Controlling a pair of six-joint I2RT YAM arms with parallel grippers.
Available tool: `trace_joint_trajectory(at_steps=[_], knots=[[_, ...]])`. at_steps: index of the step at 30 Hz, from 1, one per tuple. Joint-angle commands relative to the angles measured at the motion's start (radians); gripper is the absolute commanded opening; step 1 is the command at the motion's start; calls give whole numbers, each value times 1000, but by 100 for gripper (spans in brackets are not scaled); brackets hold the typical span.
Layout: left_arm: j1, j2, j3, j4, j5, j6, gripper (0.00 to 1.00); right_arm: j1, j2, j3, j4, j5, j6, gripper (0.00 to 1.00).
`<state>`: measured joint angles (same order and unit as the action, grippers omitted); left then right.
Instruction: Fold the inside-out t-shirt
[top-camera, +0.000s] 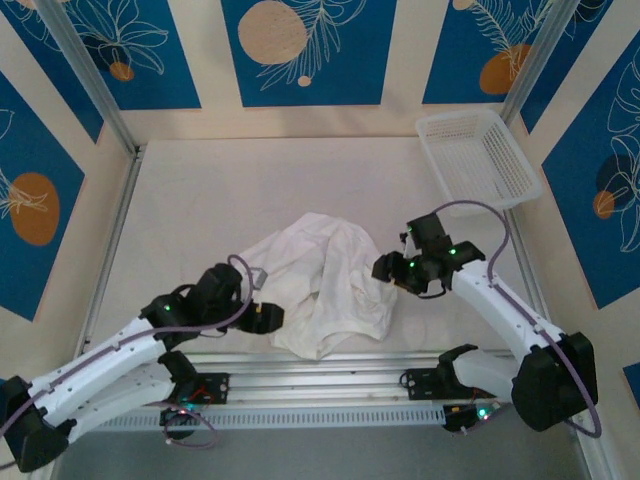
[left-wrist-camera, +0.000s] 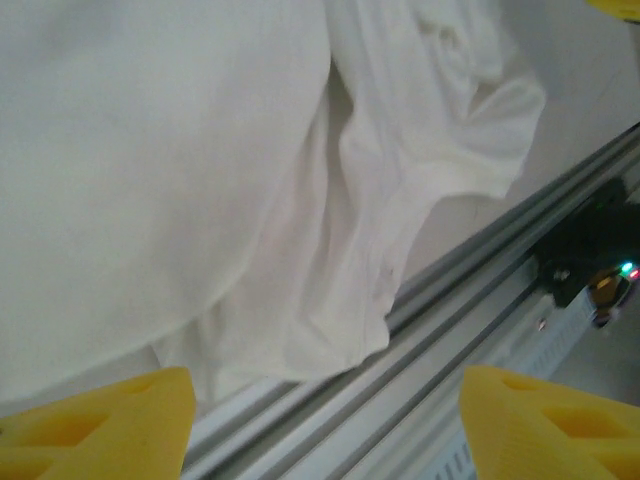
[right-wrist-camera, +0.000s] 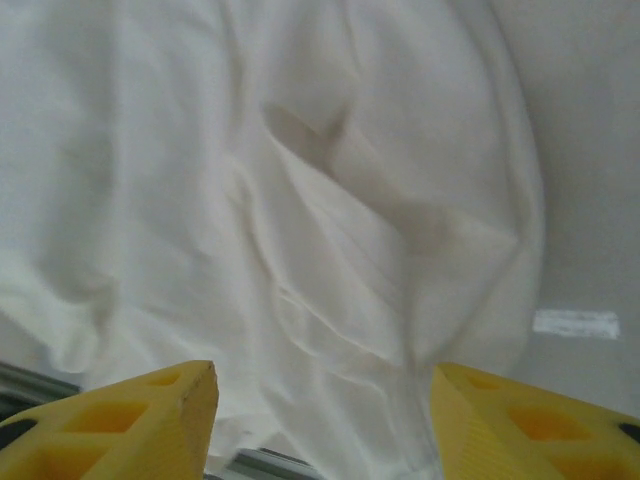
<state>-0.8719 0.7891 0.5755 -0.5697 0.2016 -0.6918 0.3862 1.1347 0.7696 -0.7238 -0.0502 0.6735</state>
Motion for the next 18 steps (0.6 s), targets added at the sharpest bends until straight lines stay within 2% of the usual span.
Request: trace_joint_trajectory(at_steps=[1, 4, 6, 8, 9, 10, 13, 15, 18], knots=[[-103, 62, -7, -63, -183, -104, 70, 52, 49, -10, 26, 91, 17, 61], [-128, 115, -26, -70, -271, -152, 70, 69, 125, -10, 114, 93, 8, 55], [-125, 147, -58, -11, -271, -176, 69, 71, 197, -9, 203, 62, 27, 46], [-117, 181, -68, 49, -244, -183, 67, 78, 271, 35, 208, 48, 29, 24], [-116, 199, -65, 65, -234, -185, 64, 88, 293, 71, 172, 84, 25, 10], [-116, 211, -63, 76, -225, -189, 59, 96, 298, 94, 142, 123, 18, 1], [-104, 244, -71, 122, -190, -210, 42, 89, 229, 124, 103, 171, 8, 0], [-88, 264, -84, 149, -170, -233, 28, 59, 130, 111, 108, 167, 46, 0], [-72, 278, -100, 170, -159, -243, 15, -11, -22, 70, 127, 161, 114, 0]])
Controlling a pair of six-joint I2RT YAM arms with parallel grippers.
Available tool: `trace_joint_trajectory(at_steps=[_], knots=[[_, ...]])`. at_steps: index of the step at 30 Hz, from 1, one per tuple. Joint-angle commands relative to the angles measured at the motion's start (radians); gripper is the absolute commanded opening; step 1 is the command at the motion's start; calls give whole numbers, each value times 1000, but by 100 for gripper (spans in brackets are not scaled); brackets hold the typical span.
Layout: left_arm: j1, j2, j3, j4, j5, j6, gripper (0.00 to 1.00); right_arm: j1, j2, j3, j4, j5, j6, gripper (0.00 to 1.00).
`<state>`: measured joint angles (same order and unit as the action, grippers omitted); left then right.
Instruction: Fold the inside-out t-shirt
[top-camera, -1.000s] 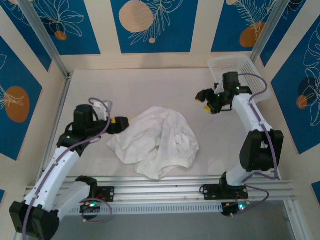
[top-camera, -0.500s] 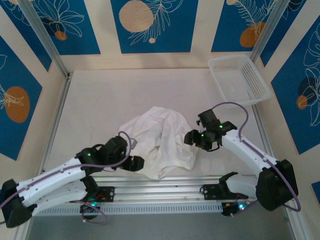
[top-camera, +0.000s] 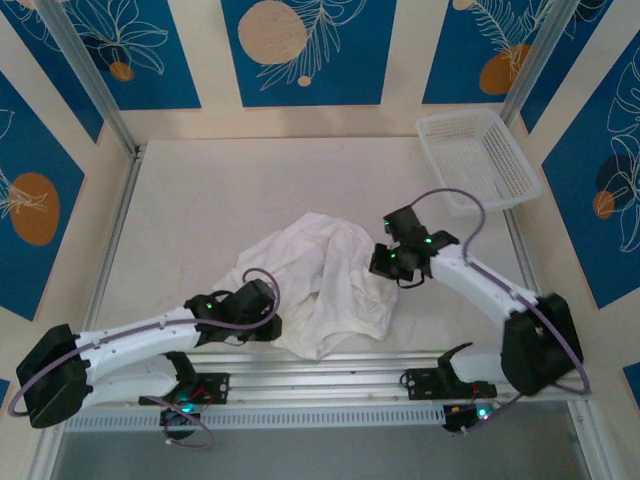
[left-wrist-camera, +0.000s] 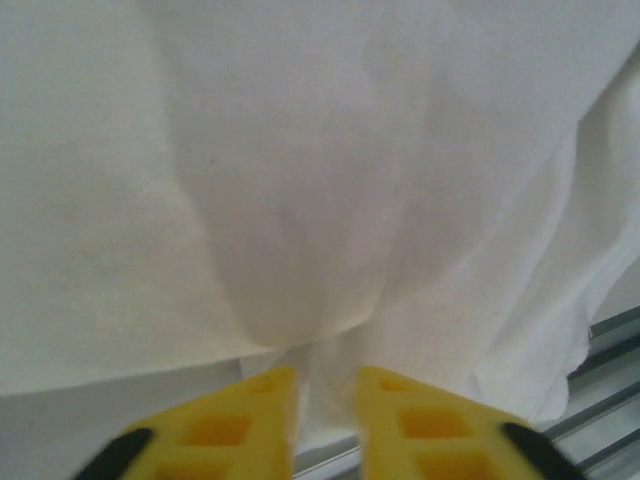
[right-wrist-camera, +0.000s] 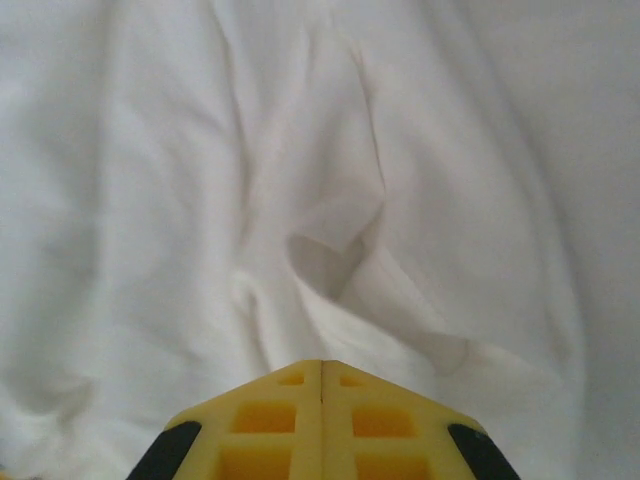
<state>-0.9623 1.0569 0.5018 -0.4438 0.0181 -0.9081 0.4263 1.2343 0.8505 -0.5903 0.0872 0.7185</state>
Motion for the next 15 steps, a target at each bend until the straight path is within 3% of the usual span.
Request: trace_joint_trajectory(at_steps=[1, 3, 5, 9, 11, 15], knots=[[25, 13, -30, 56, 34, -22, 11, -77, -157, -22, -4, 18, 85, 0], [38, 27, -33, 68, 55, -8, 4, -129, -215, -42, -9, -9, 110, 0], [45, 50, -30, 44, 49, -3, 4, -152, -243, -60, -2, -30, 105, 0], [46, 44, -37, -10, 6, -30, 19, -145, -207, -68, 14, -140, 42, 2], [45, 16, -45, -6, -11, -44, 29, -118, -157, -62, 0, -162, 14, 14], [56, -29, -57, -18, -27, -62, 36, -34, -30, -24, -38, -109, -31, 45]])
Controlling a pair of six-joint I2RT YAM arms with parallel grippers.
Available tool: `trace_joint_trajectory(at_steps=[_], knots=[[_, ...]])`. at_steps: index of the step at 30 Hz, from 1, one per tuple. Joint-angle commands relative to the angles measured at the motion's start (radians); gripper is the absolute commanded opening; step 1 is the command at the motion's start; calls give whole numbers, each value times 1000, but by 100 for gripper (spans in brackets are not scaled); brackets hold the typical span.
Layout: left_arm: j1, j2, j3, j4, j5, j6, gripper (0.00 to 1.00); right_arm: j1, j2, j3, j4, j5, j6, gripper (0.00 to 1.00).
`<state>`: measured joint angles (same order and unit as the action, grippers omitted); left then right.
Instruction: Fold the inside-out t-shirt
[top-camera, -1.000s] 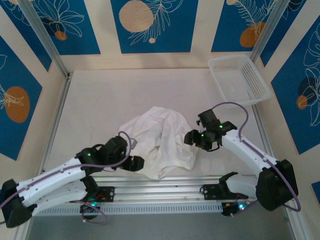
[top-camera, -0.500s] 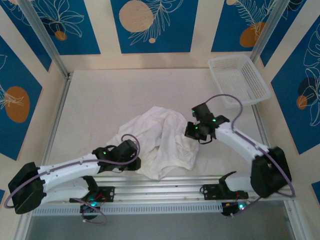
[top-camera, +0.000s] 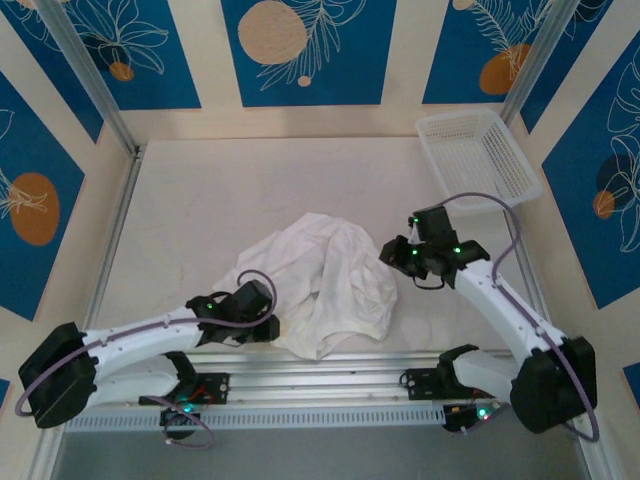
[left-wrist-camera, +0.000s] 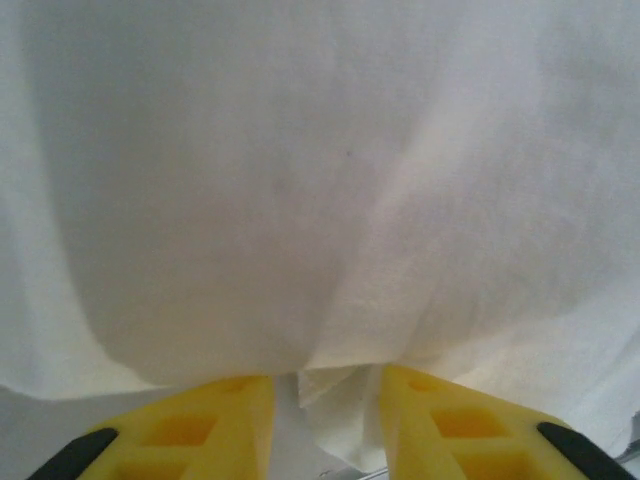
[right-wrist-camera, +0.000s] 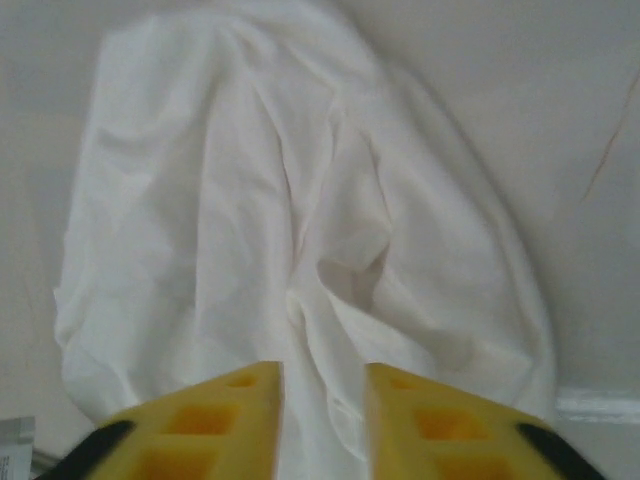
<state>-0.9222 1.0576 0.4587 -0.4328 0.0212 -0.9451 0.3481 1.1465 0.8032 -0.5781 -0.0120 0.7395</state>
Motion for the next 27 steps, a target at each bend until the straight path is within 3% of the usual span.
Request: trace_joint_trajectory(at_steps=[1, 4, 10, 13, 15, 17, 22, 27], knots=[[21, -32, -16, -35, -29, -27, 36, 63, 89, 38, -61, 12, -54, 47], [30, -33, -14, -82, -36, -33, 38, 116, 182, 74, -63, 58, -63, 51], [38, -32, -22, -63, 1, -33, 40, 154, 323, 93, -29, 102, -42, 48], [39, -27, -26, -40, 14, -38, 42, 164, 344, 95, -20, 108, -30, 30], [40, -23, -33, -18, 30, -37, 43, 166, 333, 97, -19, 105, -32, 11], [48, -19, -46, 26, 74, -48, 44, 164, 302, 105, -27, 101, -37, 0], [103, -5, -119, 266, 258, -146, 43, 145, 157, 116, -32, 106, -31, 0], [115, 55, -92, 328, 323, -119, 30, 79, 13, 74, 27, 36, 19, 0]])
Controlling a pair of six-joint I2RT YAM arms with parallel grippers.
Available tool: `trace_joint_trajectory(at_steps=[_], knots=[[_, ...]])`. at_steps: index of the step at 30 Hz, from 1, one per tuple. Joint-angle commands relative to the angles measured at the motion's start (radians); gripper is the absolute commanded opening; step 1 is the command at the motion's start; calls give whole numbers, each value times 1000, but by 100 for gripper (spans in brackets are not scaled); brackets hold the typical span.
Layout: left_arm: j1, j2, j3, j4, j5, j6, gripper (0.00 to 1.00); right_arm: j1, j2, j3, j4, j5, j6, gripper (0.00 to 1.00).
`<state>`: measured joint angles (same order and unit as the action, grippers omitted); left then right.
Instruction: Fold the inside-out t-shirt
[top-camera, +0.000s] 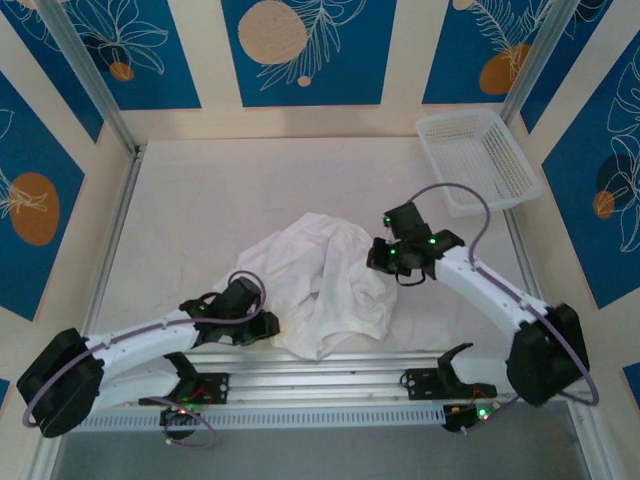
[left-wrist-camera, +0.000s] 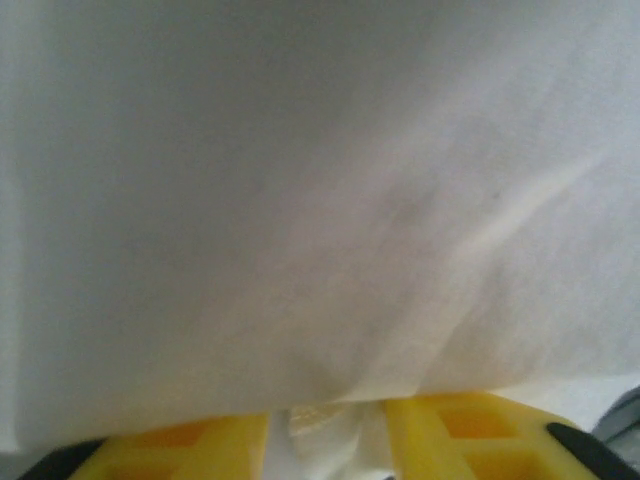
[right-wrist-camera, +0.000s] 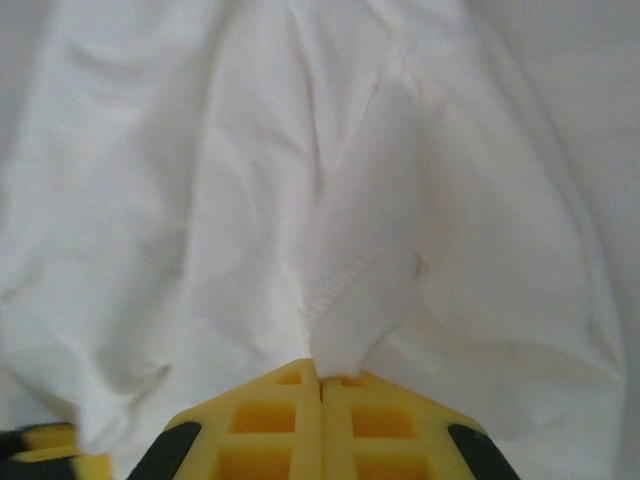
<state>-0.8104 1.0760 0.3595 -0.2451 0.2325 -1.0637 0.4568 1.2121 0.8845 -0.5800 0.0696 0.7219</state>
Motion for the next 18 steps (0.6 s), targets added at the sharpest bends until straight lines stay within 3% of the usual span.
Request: trace_joint_trajectory(at_steps=[1, 3, 4, 5, 10, 13, 18], knots=[[4, 59, 15, 156, 132, 9, 26, -41, -75, -17, 41, -61, 46, 0], [4, 115, 37, 179, 171, 32, 13, -56, -102, -29, 43, -72, 68, 0], [4, 138, 48, 179, 185, 42, 2, -62, -113, -30, 40, -74, 74, 0], [5, 155, 65, 163, 191, 58, 0, -69, -126, -29, 31, -74, 83, 0], [44, -1, 199, -51, 101, 144, 0, -116, -230, 89, -55, -42, 94, 0], [124, -120, 371, -205, 50, 206, 0, -161, -277, 231, -91, -29, 85, 0], [269, -78, 865, -508, 8, 411, 0, -234, -246, 580, -125, -11, -19, 0]])
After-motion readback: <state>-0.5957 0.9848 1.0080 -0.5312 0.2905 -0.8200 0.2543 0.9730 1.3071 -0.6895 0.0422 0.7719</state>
